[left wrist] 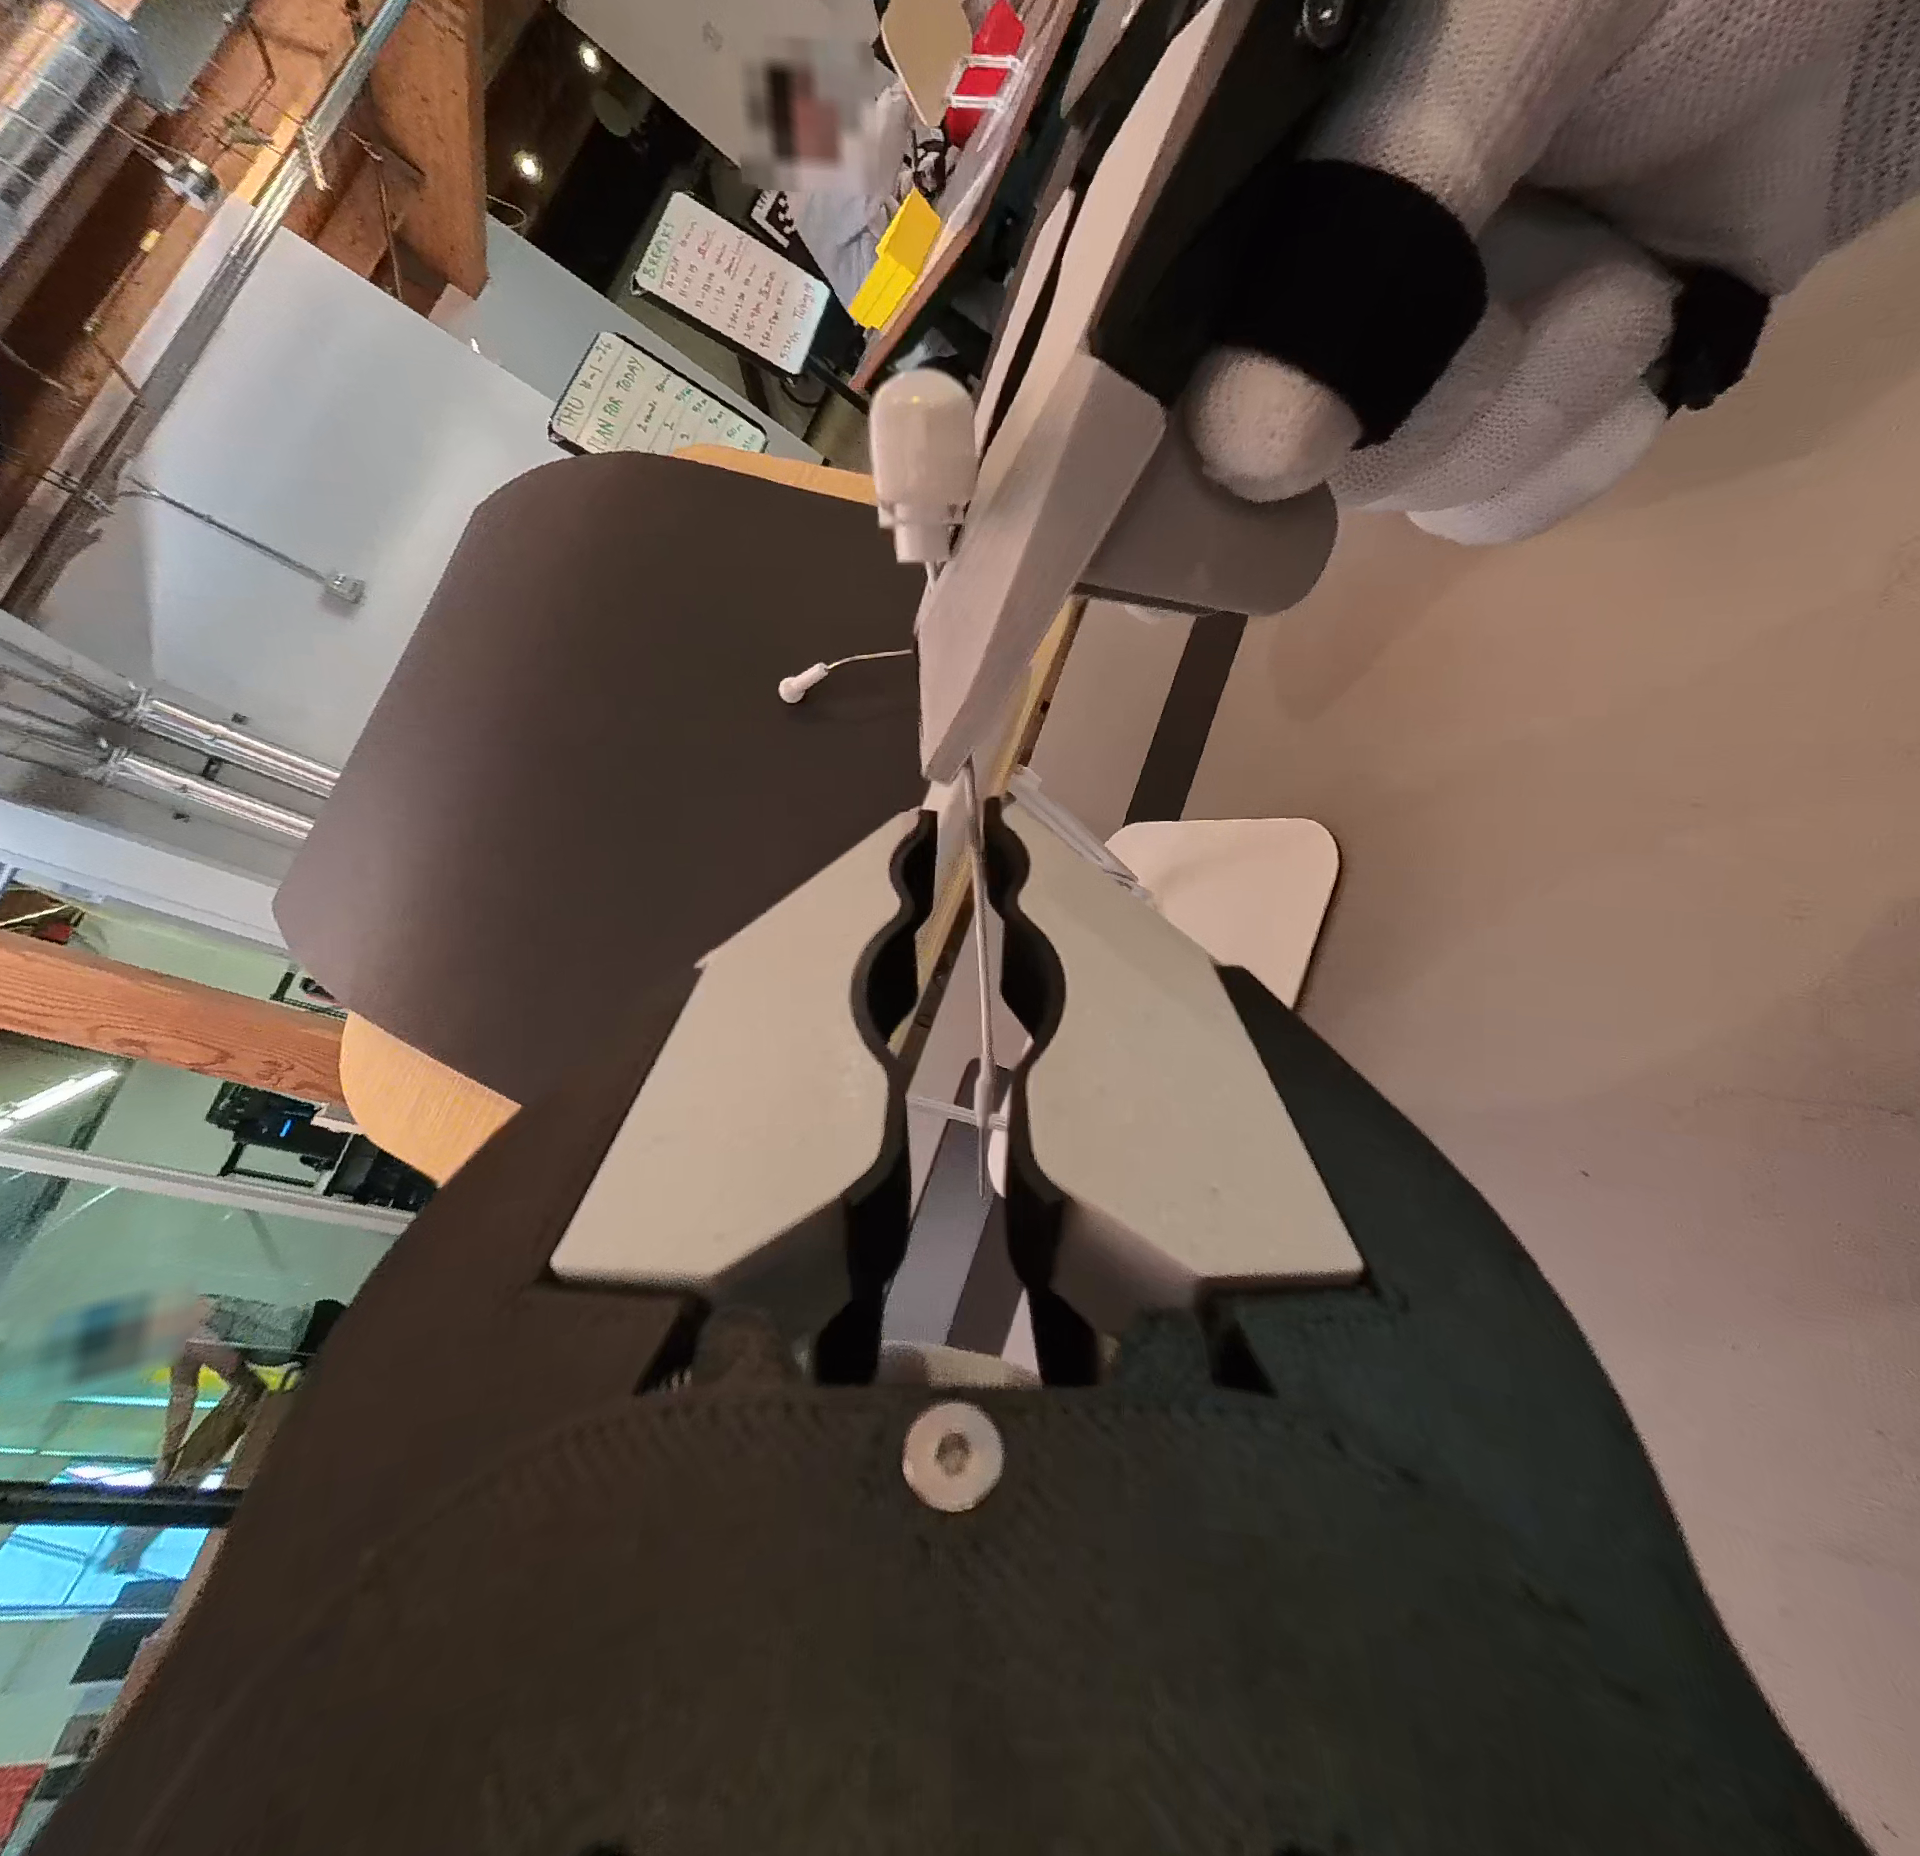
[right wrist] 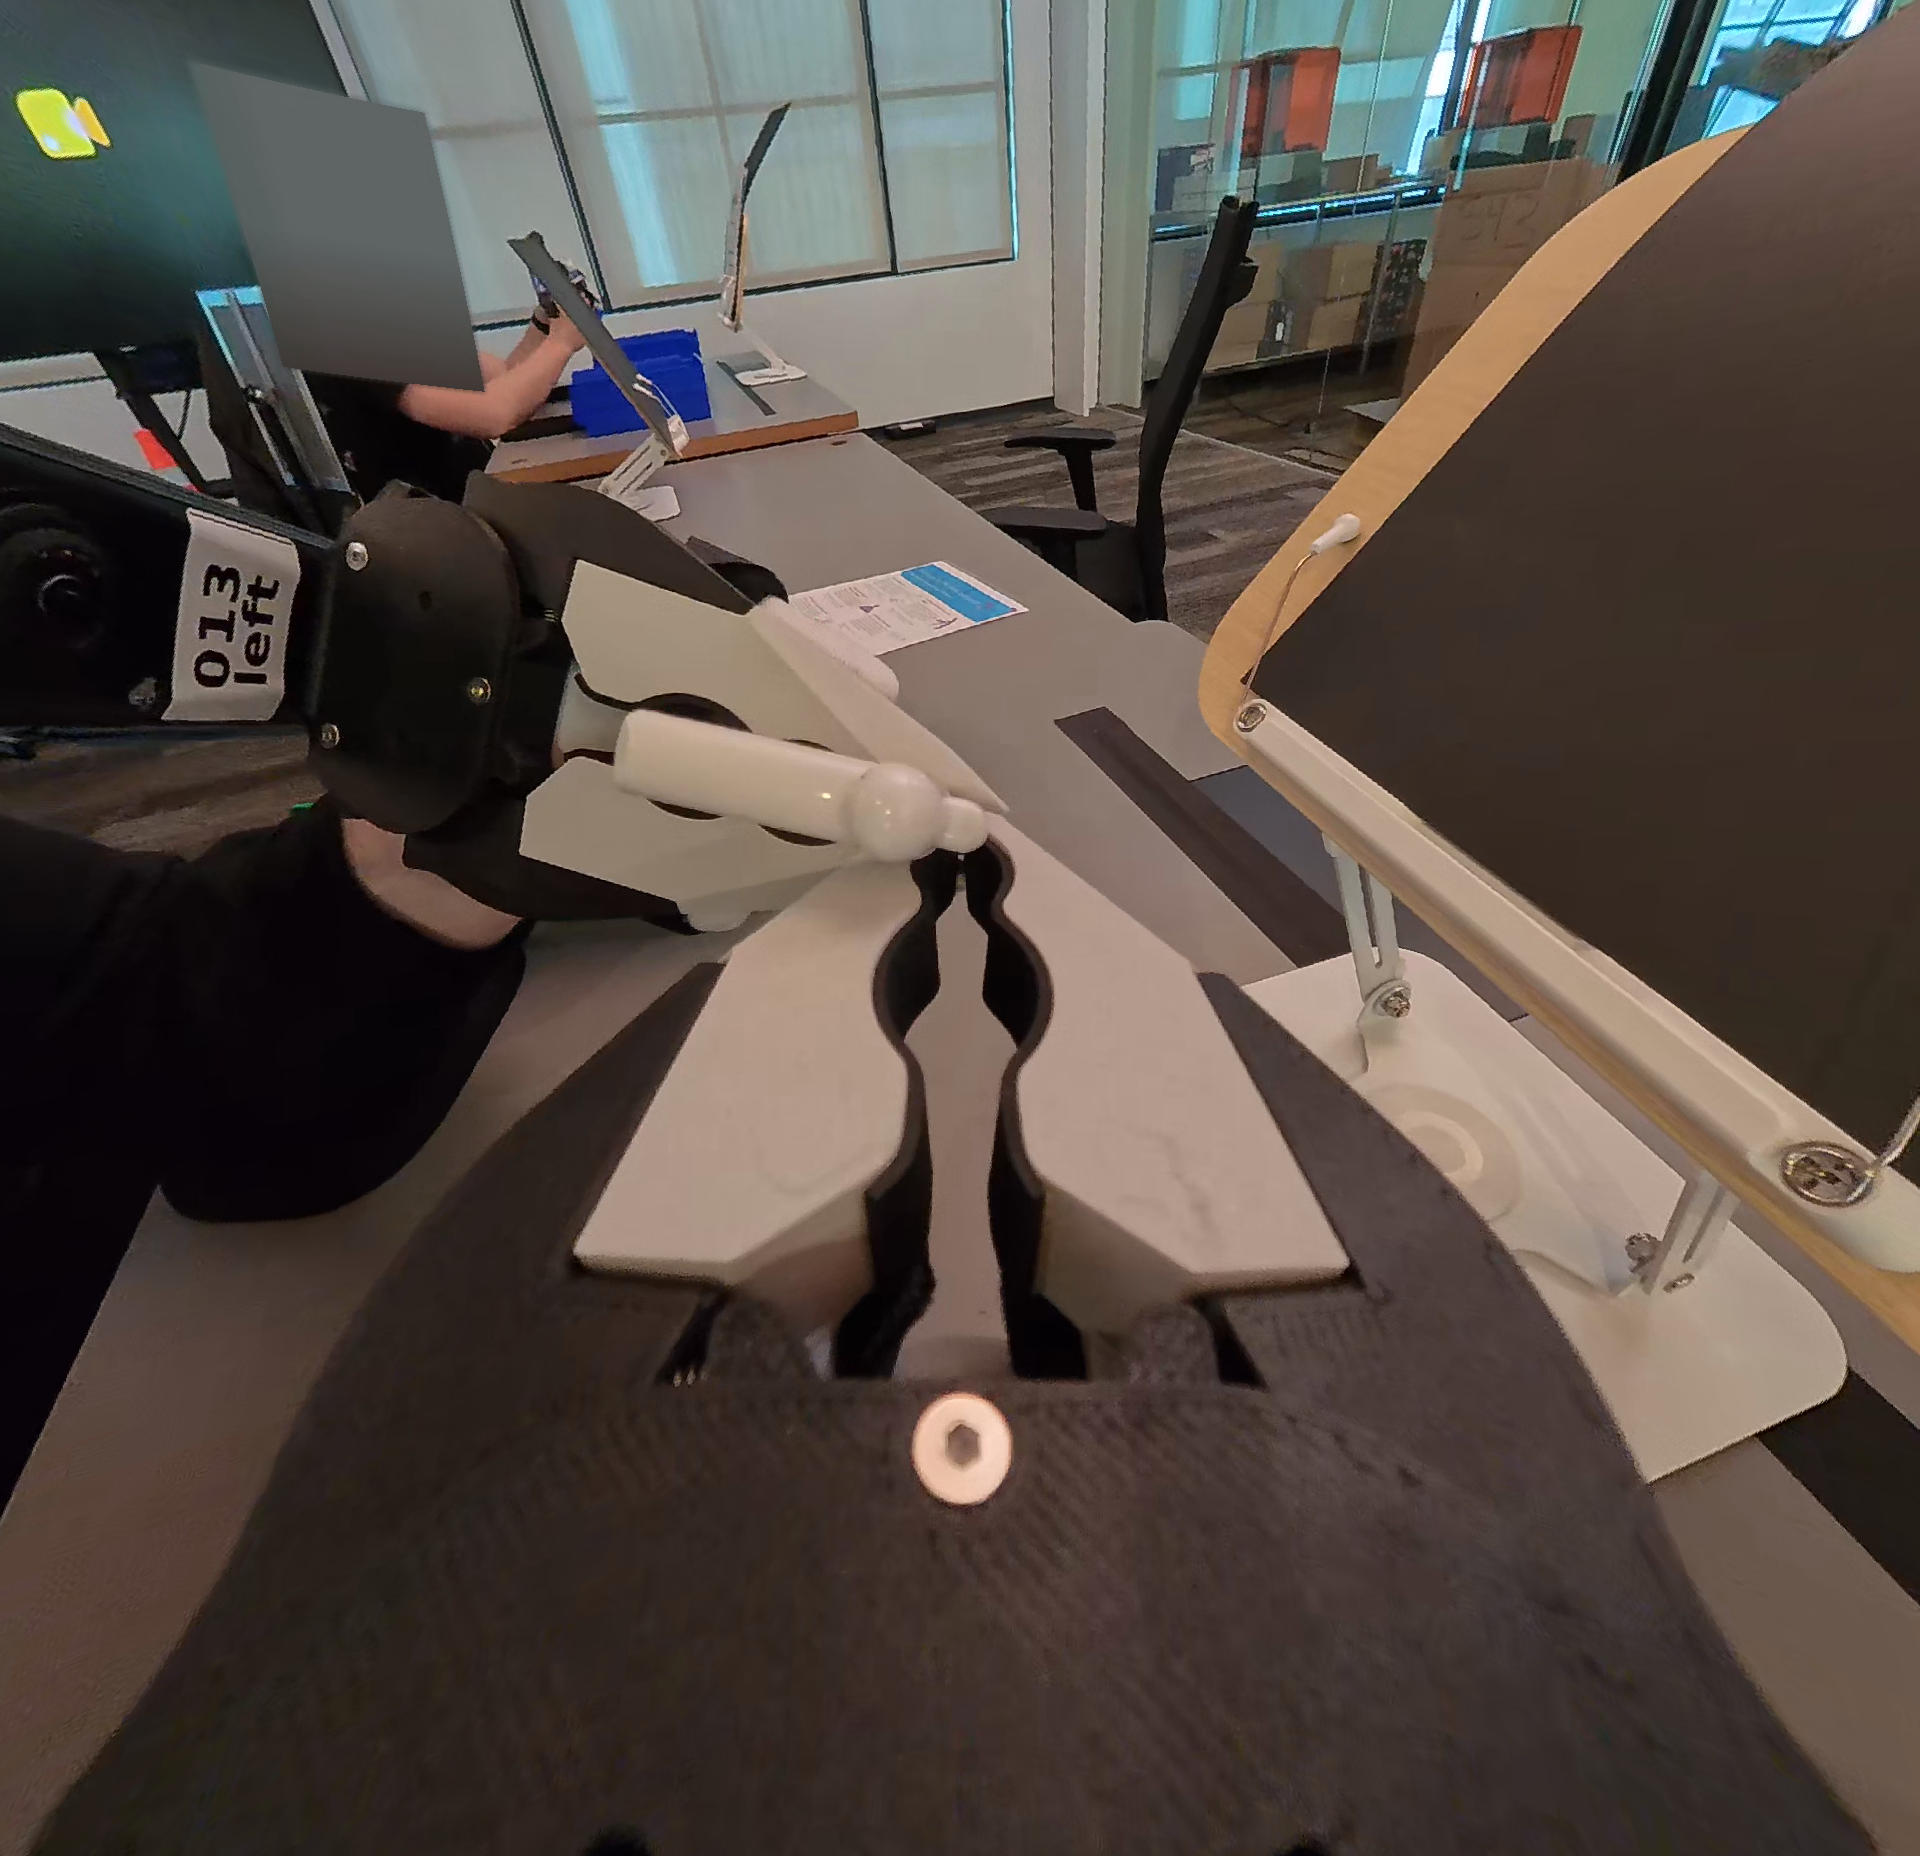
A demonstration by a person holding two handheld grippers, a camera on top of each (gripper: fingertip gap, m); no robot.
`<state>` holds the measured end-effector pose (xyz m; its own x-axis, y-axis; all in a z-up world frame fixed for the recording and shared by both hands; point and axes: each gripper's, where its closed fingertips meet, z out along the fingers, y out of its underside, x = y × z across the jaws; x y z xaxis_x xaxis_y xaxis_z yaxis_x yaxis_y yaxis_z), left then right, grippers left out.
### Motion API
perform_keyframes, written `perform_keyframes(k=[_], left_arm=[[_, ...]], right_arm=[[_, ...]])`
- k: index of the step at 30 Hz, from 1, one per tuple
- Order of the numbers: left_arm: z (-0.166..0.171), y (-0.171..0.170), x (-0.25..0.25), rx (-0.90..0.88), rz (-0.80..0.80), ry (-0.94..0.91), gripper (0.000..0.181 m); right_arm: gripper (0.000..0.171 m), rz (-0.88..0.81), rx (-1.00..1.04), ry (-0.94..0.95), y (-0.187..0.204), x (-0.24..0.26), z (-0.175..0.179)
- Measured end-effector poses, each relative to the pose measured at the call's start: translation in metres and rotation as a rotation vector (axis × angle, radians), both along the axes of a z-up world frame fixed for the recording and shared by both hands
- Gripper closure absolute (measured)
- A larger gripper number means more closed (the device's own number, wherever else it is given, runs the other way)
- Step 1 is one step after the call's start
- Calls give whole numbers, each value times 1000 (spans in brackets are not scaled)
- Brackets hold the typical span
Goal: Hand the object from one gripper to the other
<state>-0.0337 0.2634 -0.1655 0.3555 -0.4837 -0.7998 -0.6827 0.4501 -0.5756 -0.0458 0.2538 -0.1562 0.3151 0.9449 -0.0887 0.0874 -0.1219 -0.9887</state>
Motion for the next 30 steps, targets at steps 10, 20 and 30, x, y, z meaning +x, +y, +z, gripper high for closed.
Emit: perform_keyframes(k=[10, 20, 30], left_arm=[[1, 0, 0, 5, 3, 1, 181], [4, 4, -8, -157, 6, -118, 181], [17, 1, -9, -482, -147, -451, 181]], right_arm=[[171, -11, -6, 13, 2, 1, 2], [149, -44, 1, 41, 8, 2, 6], [118, -106, 178, -22, 12, 15, 15]])
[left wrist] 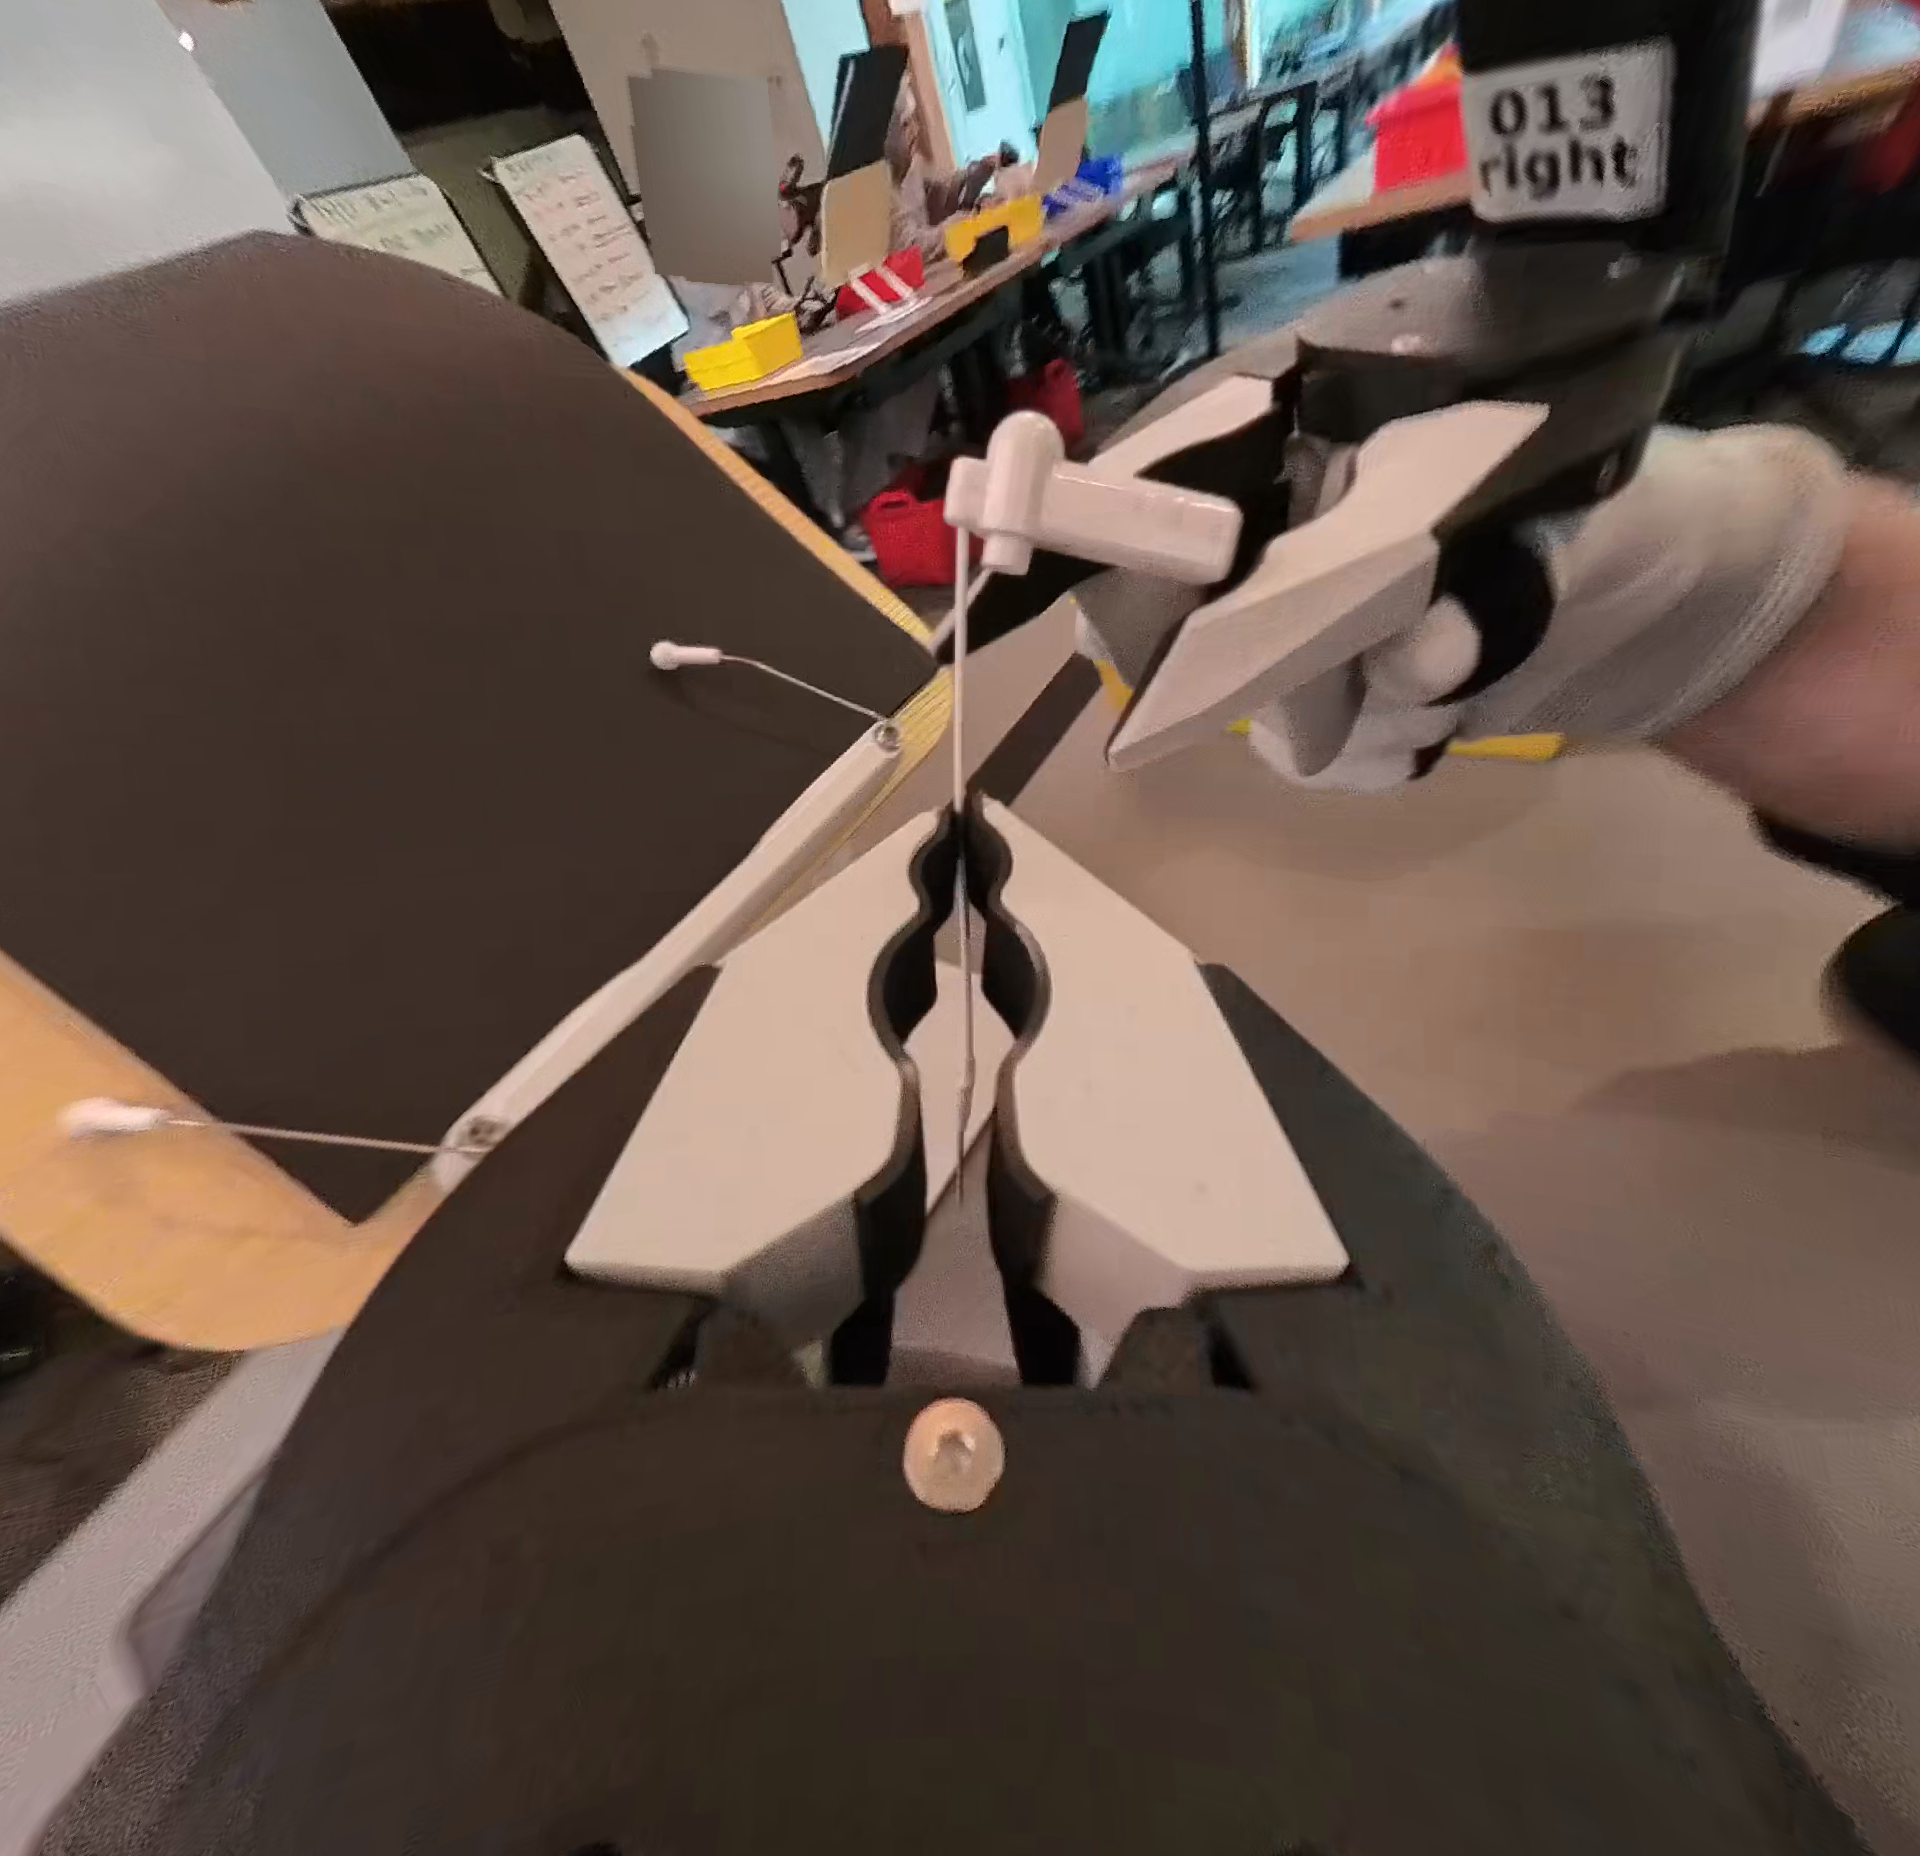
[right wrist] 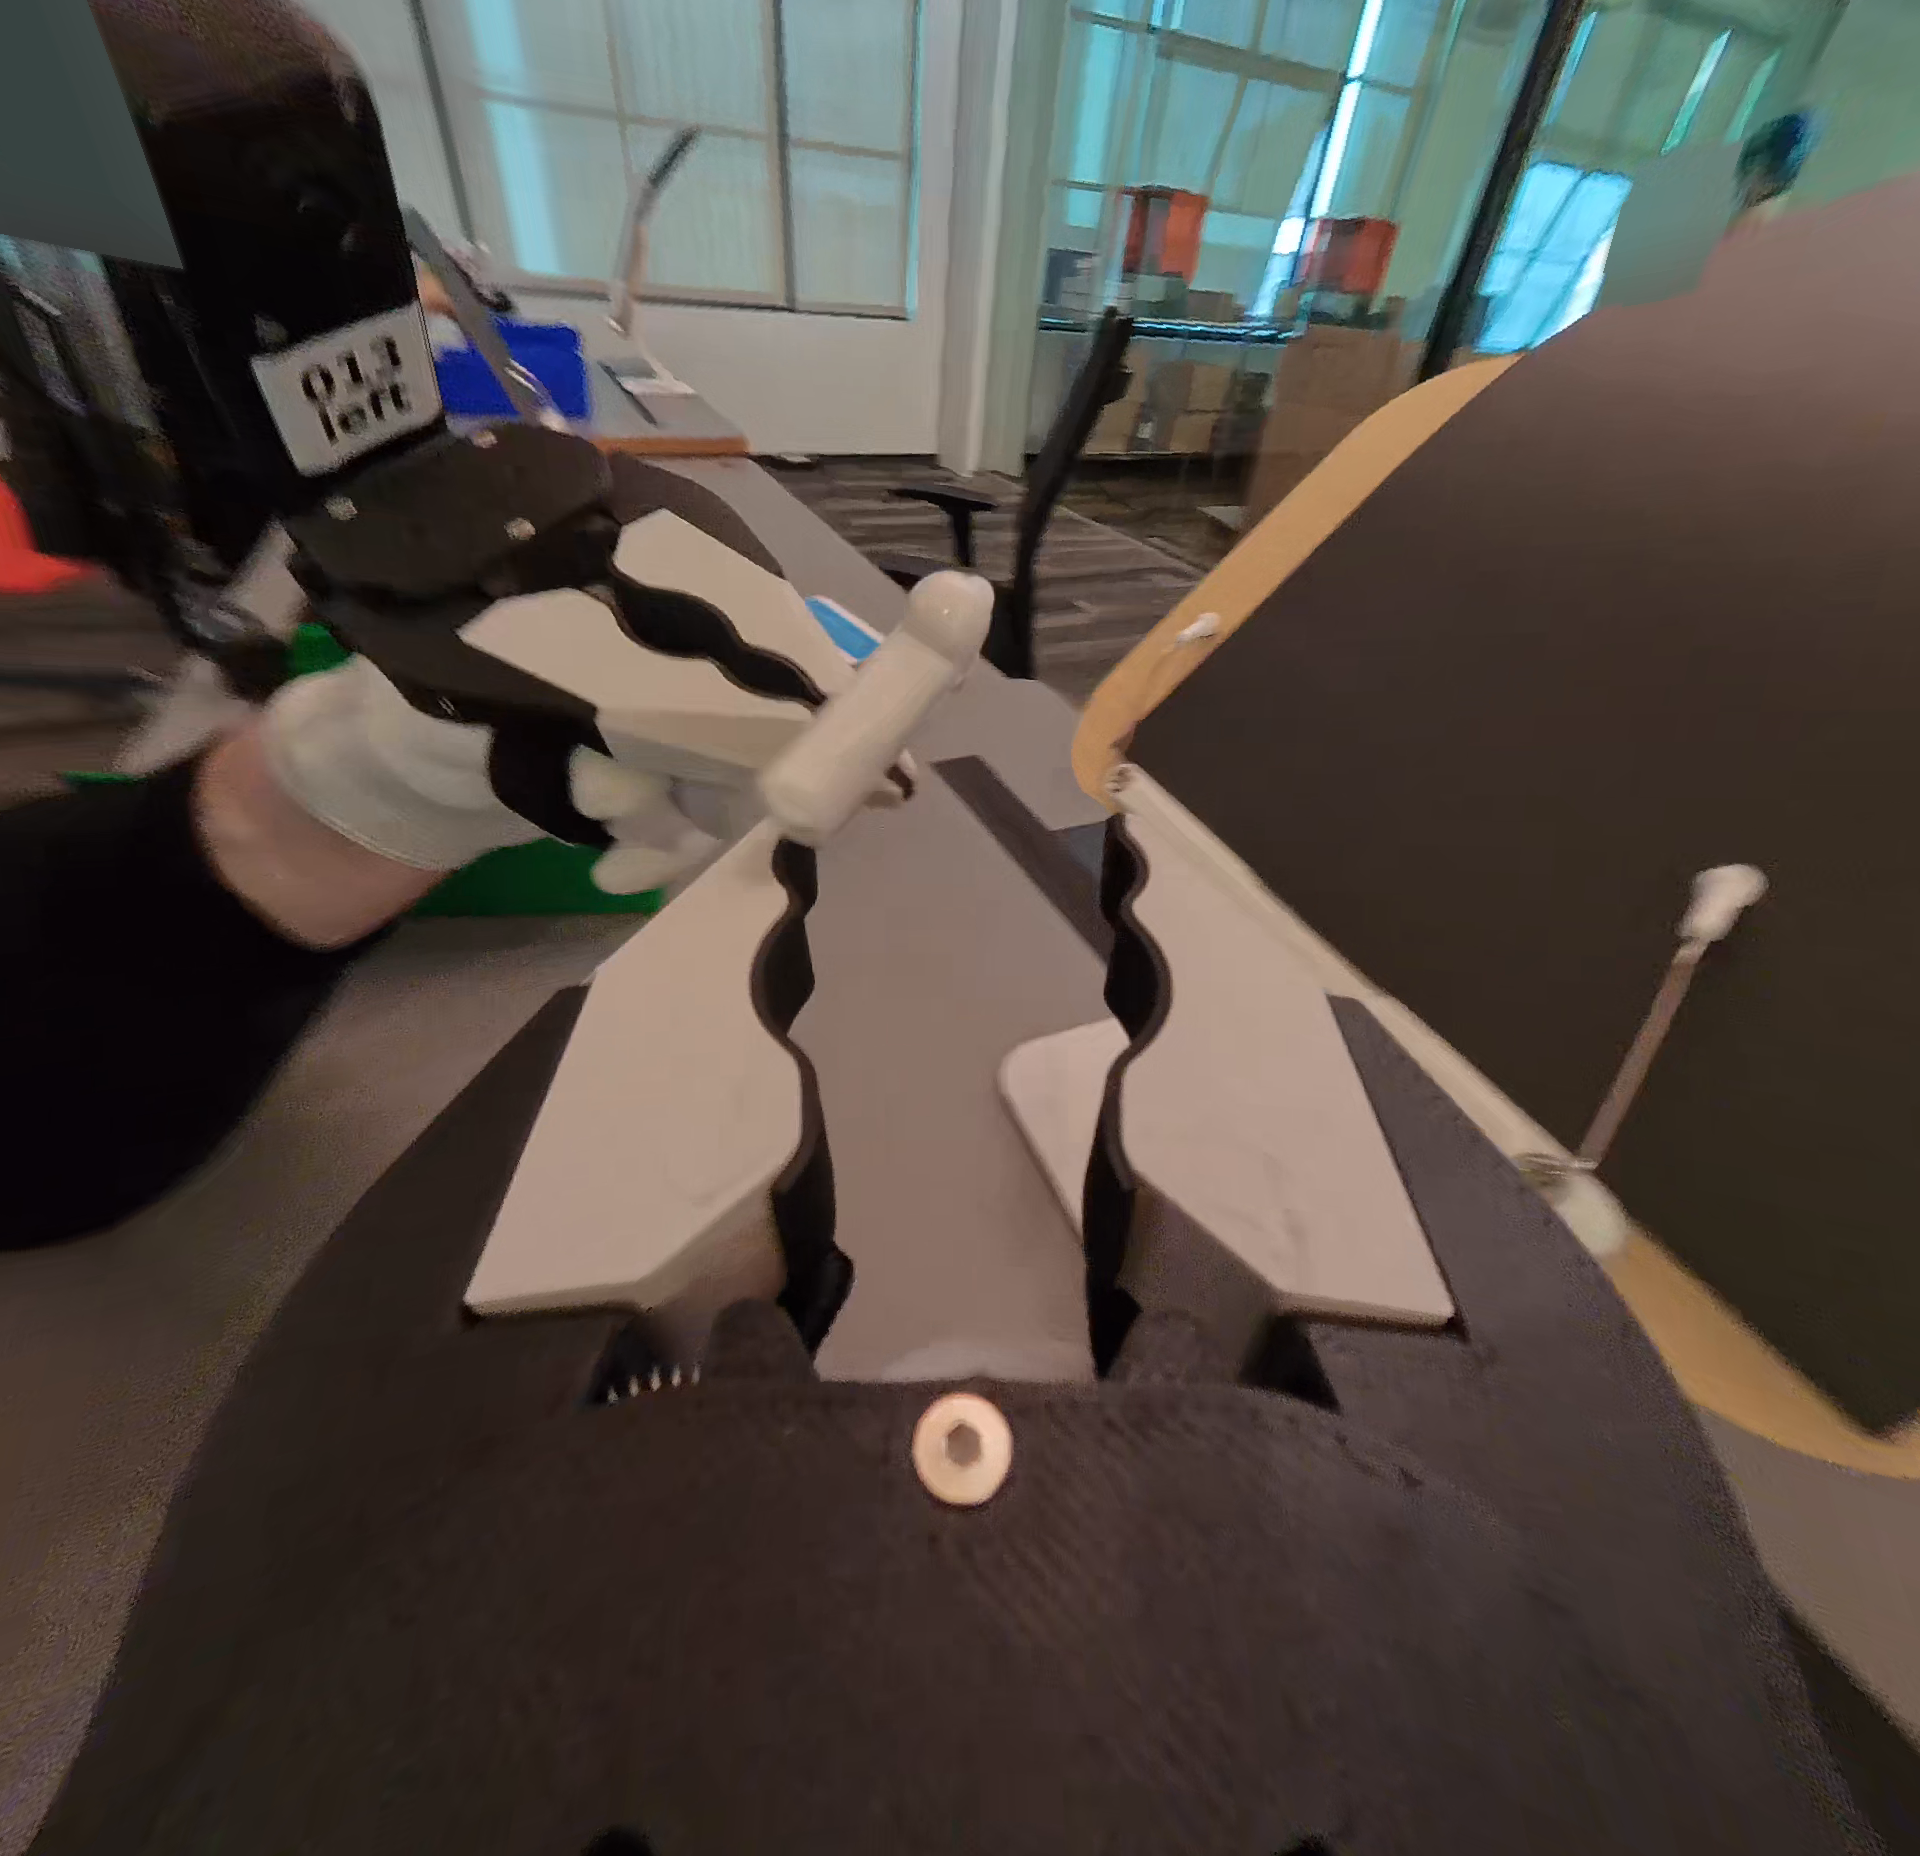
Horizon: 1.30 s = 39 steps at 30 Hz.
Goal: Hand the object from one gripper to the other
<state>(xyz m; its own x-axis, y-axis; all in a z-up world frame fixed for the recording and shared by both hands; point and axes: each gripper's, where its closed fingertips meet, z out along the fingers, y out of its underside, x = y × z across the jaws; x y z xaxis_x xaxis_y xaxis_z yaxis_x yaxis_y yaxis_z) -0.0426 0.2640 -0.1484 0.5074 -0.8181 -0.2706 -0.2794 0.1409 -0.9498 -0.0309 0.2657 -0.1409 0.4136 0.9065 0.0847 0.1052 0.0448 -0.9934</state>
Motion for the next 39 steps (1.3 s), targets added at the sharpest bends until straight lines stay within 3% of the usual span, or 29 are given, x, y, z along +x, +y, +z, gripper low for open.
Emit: perform_keyframes(k=[7, 14, 17, 21, 28, 34, 39], left_arm=[[8, -4, 5, -199, -117, -234, 181], [9, -13, 11, -204, -147, -218, 181], [13, -22, 14, -213, -190, -218, 181], [11, -25, 16, -211, -196, -190, 181], [15, -30, 19, -160, -195, -180, 181], [54, -39, -4, 70, -186, -253, 165], [64, -3, -42, 256, 71, -261, 173]], right_arm=[[110, -310, 637, -201, 3, 15, 32], [118, -458, 712, -337, 19, 15, 23], [124, -438, 657, -277, 19, 15, 23], [158, -427, 637, -229, 16, 14, 27], [160, -388, 534, -159, 15, 16, 30], [160, -140, 65, 222, 12, 14, 34], [160, 28, -241, 525, 14, 19, 39]])
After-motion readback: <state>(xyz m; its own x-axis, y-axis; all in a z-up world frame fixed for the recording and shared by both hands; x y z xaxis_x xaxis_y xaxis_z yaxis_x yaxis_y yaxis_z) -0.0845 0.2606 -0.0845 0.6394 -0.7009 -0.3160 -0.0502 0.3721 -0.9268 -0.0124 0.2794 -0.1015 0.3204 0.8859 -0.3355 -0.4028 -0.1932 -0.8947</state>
